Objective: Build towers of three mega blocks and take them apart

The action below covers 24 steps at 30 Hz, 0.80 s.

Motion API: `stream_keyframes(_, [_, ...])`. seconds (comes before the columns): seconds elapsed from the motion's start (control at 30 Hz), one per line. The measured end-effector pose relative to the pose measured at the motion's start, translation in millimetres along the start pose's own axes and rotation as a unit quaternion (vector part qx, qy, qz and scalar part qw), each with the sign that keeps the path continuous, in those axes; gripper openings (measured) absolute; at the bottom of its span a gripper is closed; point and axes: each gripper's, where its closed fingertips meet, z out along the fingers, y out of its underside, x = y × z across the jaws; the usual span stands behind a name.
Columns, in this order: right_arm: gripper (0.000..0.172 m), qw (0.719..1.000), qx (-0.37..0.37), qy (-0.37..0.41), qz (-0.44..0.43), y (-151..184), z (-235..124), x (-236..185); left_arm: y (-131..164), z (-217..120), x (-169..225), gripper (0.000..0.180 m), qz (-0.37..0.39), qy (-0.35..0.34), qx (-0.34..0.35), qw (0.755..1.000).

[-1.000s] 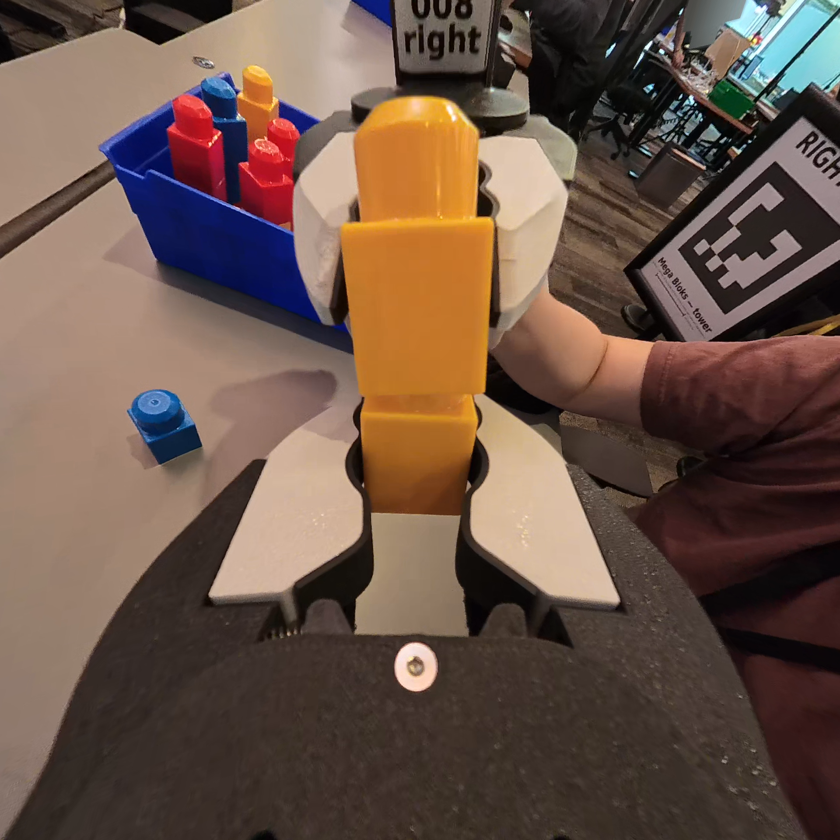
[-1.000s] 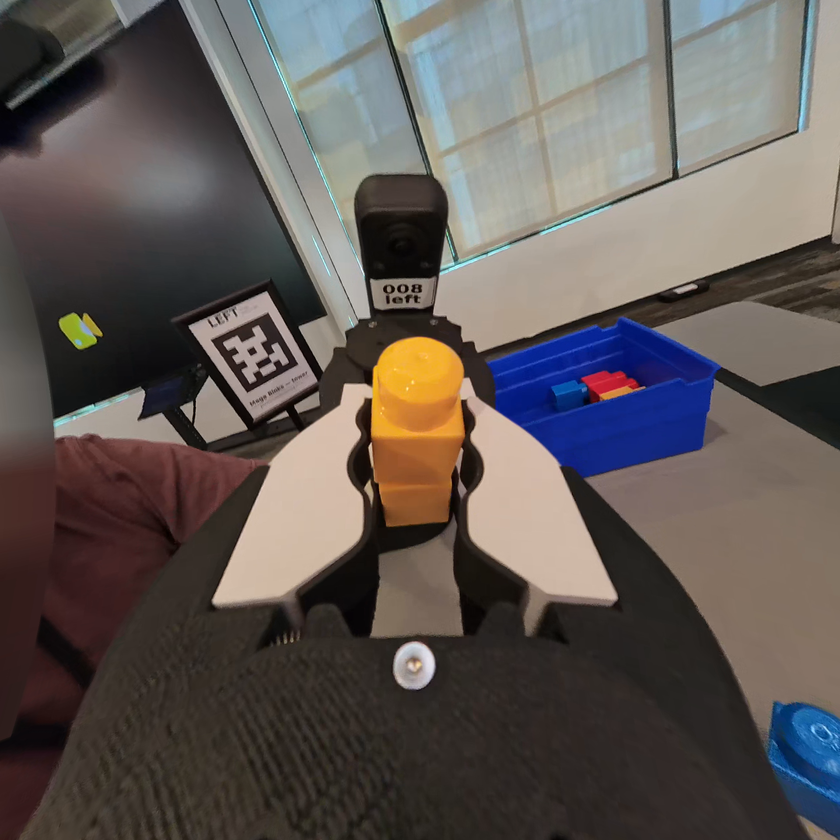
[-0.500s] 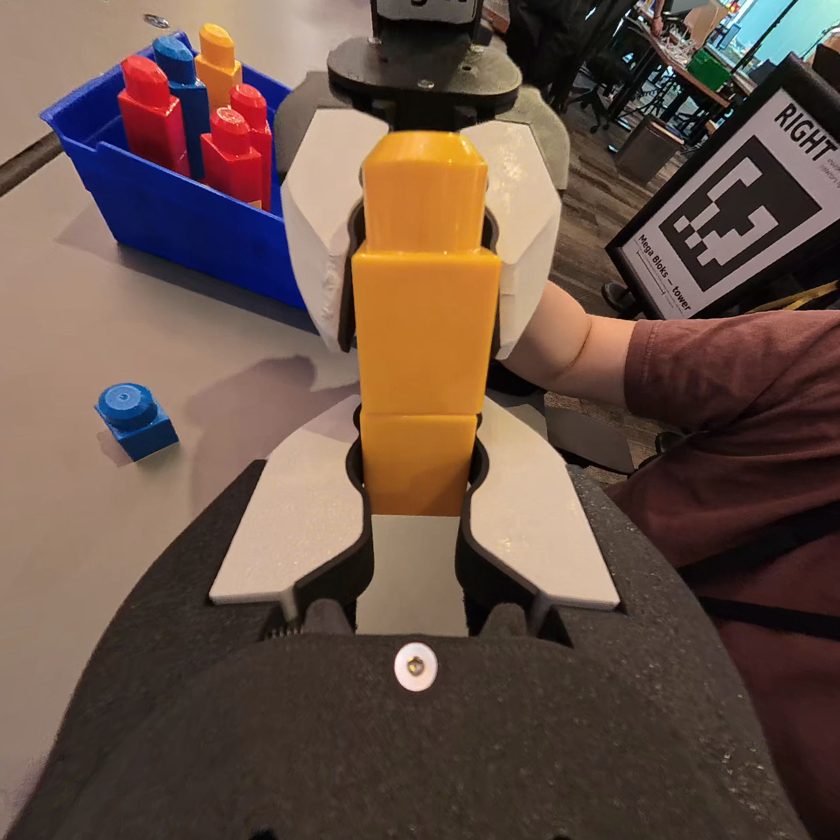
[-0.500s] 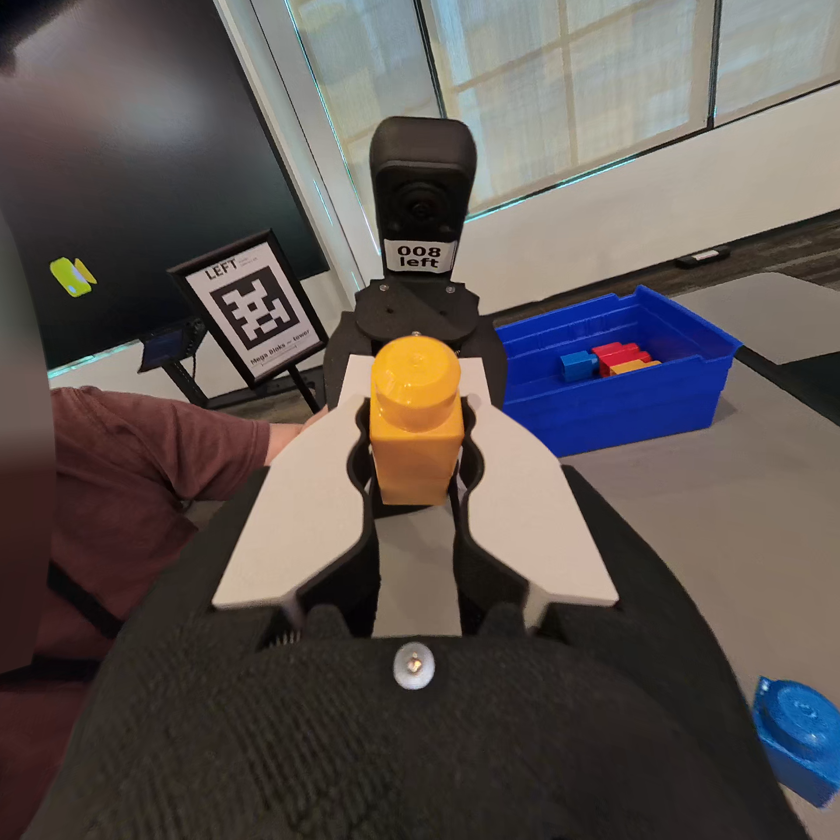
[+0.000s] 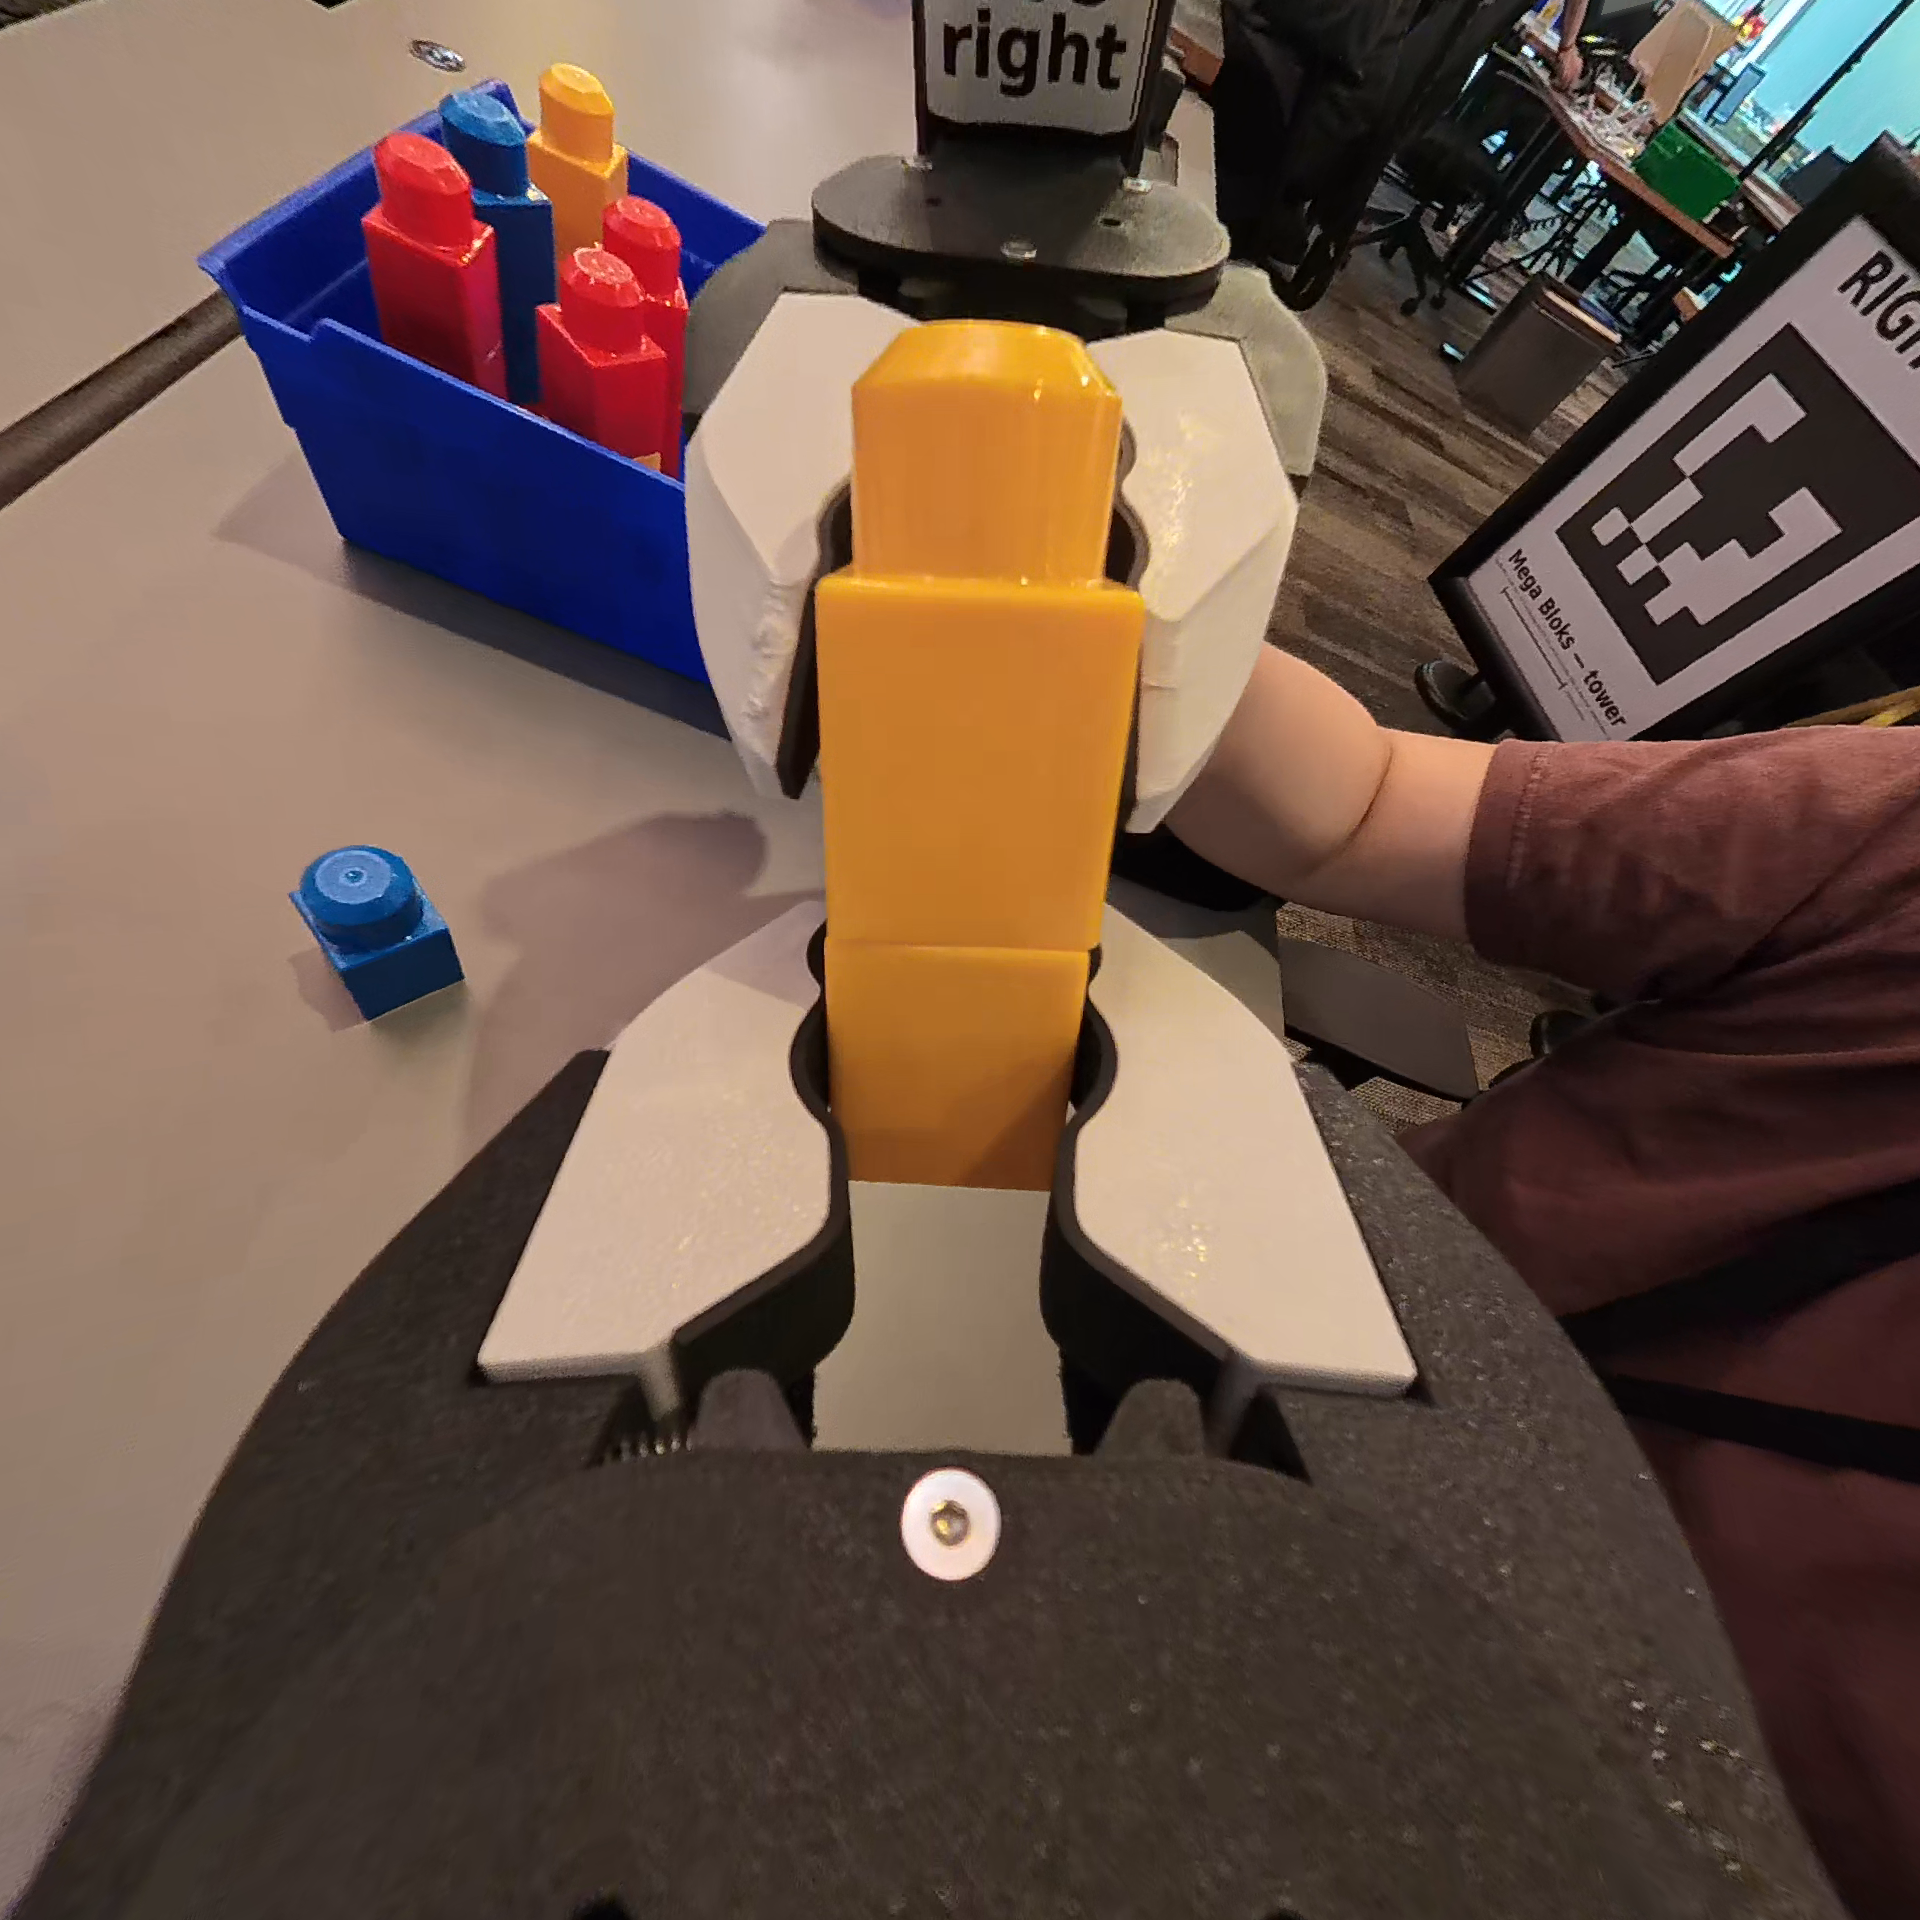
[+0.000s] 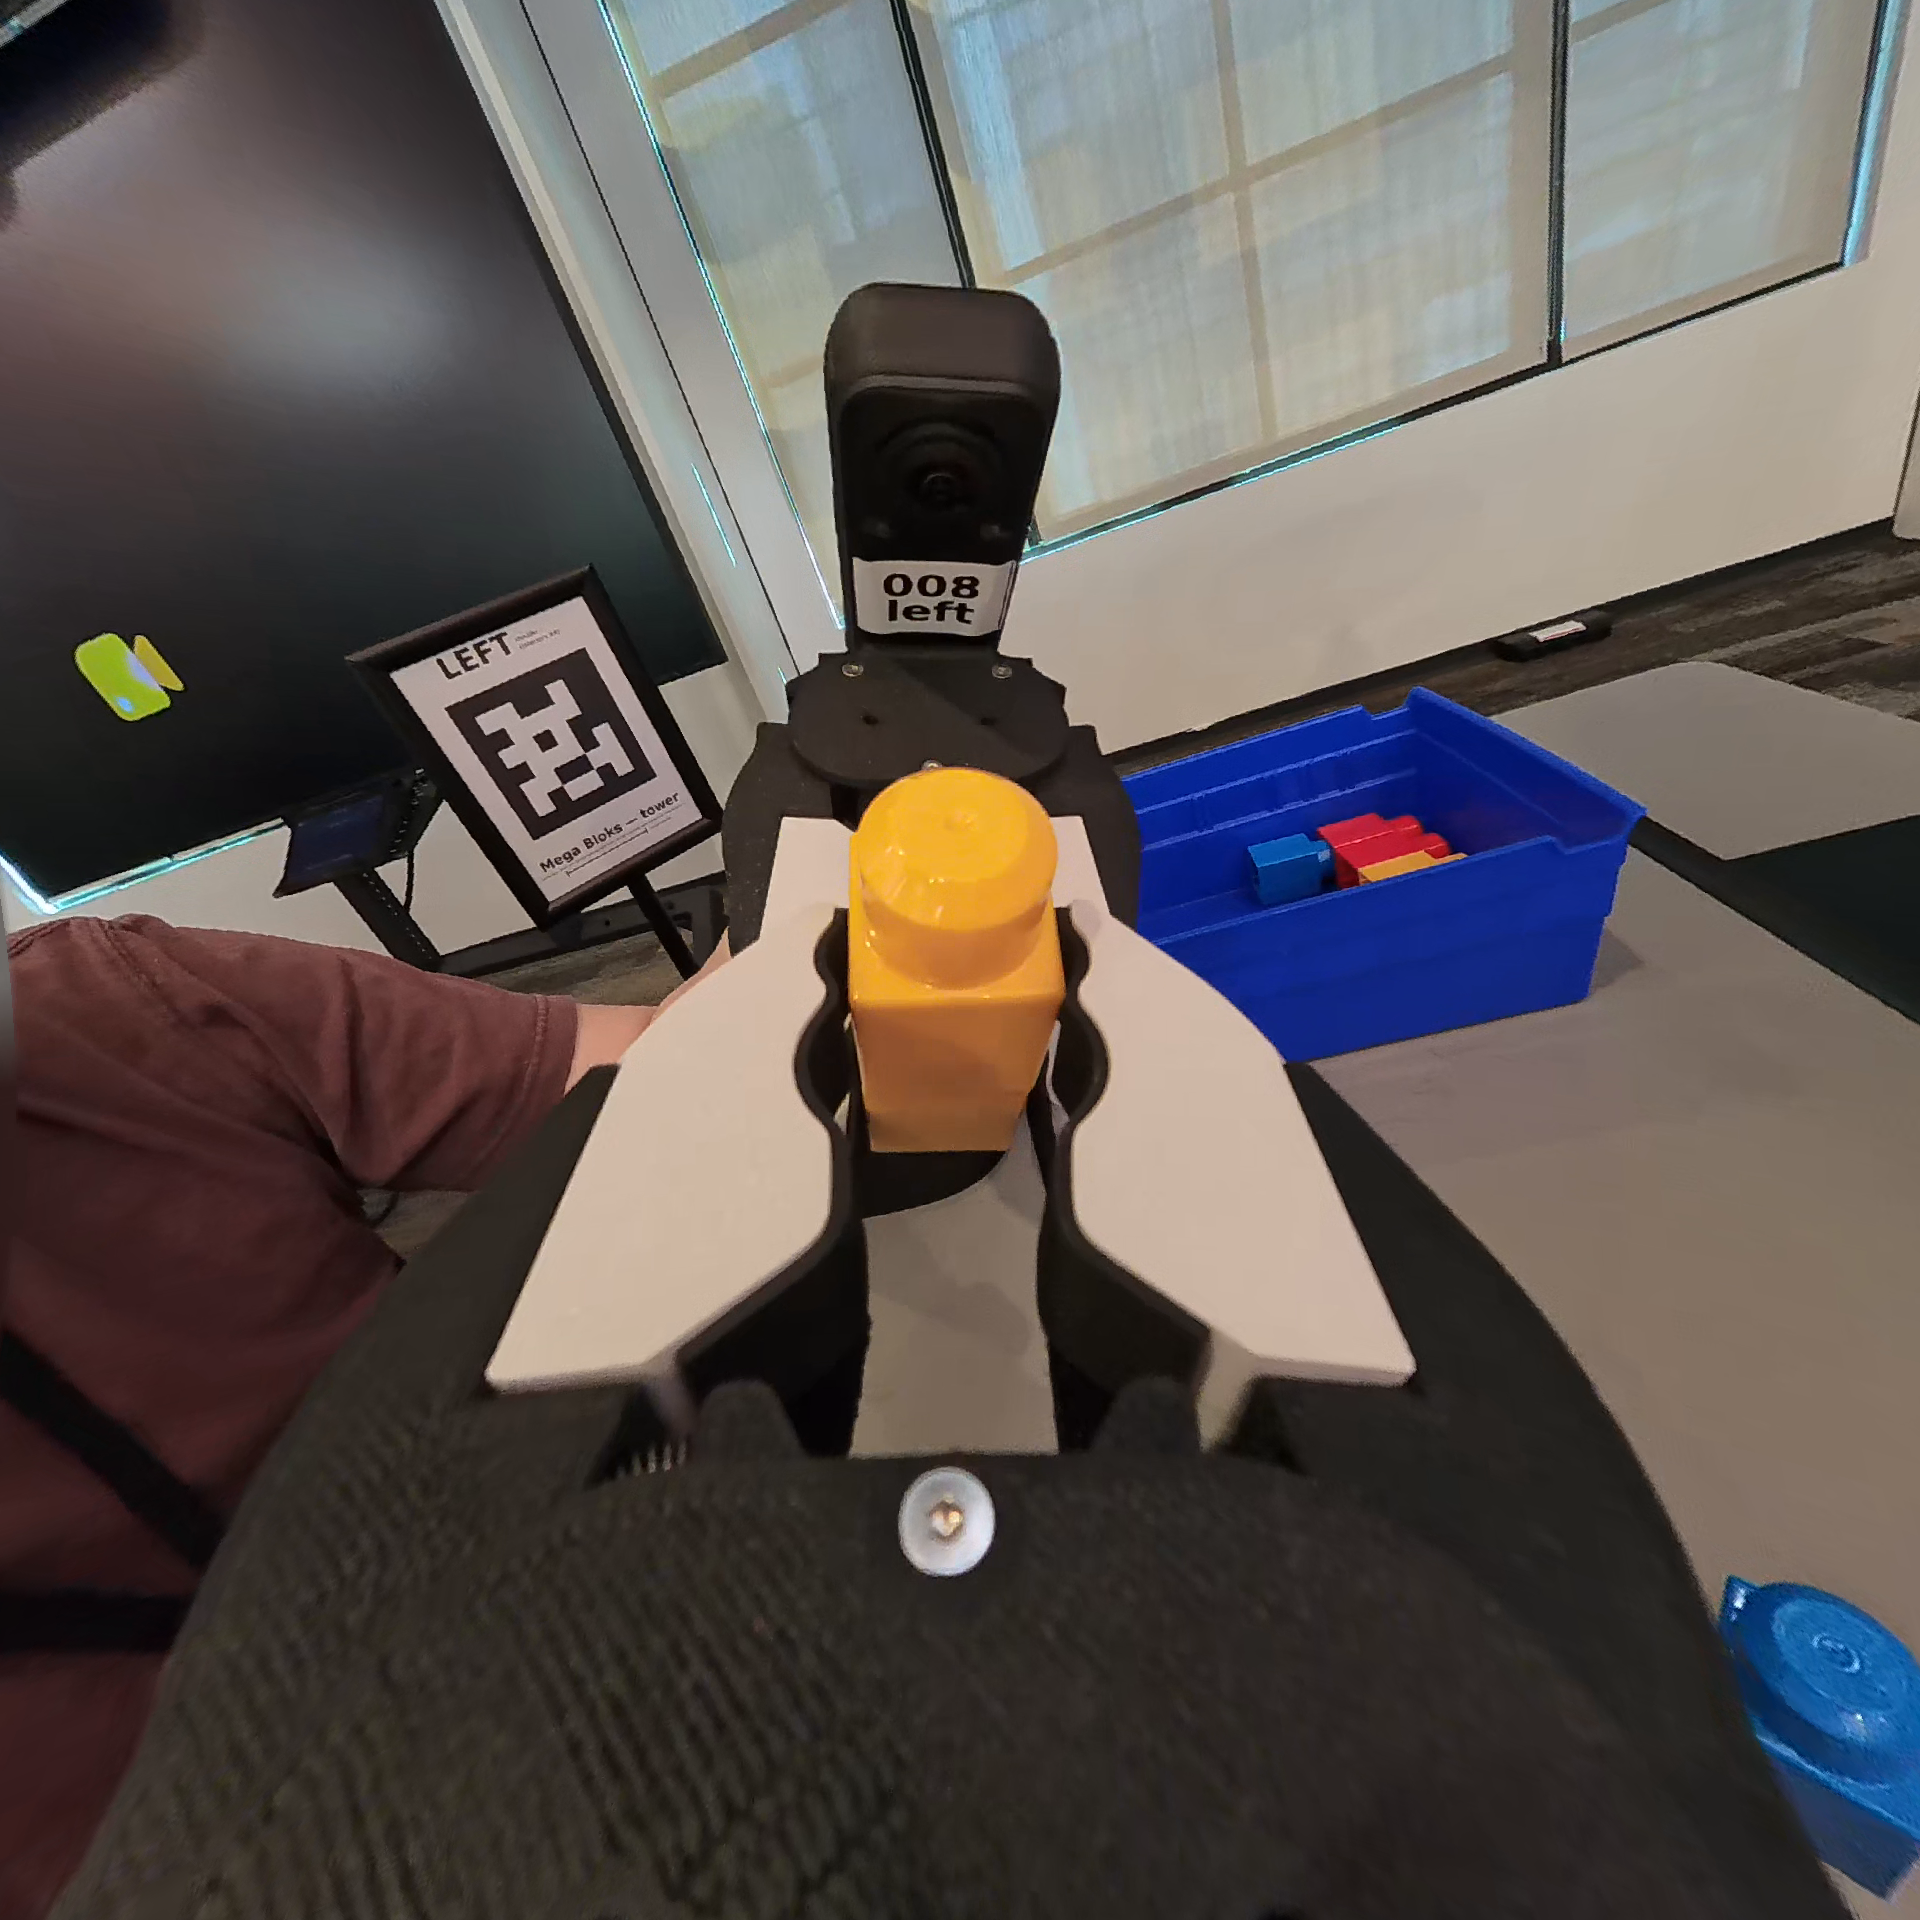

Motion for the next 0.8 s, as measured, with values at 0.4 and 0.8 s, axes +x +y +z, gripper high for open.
stream_keyframes(0.4, [0.062,0.965,0.105,0.237,-0.043,-26.4,-43.0,68.2,-30.8,-51.9,-10.8,0.041,0.013,-0.038,0.109,0.993])
stream_keyframes(0.8, [0.055,0.856,-0.271,0.441,0.013,150.5,-71.5,185.9,-41.1,-115.0,-25.7,0.041,0.013,-0.089,0.179,0.98])
